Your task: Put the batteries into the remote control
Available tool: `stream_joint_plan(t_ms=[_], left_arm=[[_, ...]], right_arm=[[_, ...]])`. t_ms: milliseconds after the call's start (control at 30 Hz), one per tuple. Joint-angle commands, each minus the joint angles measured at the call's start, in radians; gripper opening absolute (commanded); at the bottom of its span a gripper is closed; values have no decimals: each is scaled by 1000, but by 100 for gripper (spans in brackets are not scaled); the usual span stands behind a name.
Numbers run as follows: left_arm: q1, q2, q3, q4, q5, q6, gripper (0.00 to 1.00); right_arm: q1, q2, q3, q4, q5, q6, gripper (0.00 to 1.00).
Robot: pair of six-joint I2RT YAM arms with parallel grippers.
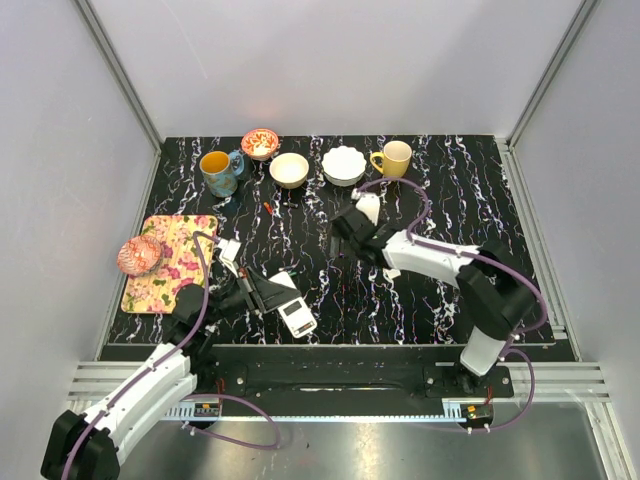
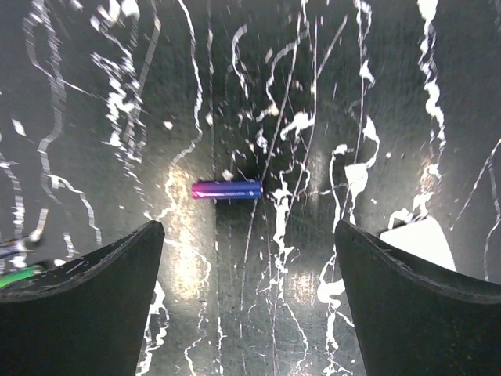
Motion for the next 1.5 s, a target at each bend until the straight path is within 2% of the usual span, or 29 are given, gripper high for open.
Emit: stream_joint_plan(t_ms=[0,267,900,1467], left_arm=[[3,-6,4,86,-17,-11,0],[2,-20,2,64,-16,-3,0],[3,1,-1,78,-10,0,0],[3,-13,-15,81,-14,-3,0]], right_arm=[[28,69,62,-46,64,79,94],[35,167,114,-57,65,93,86],[32,254,176,-45,42,-48,65],[18,271,156,-26,1,-38,61]])
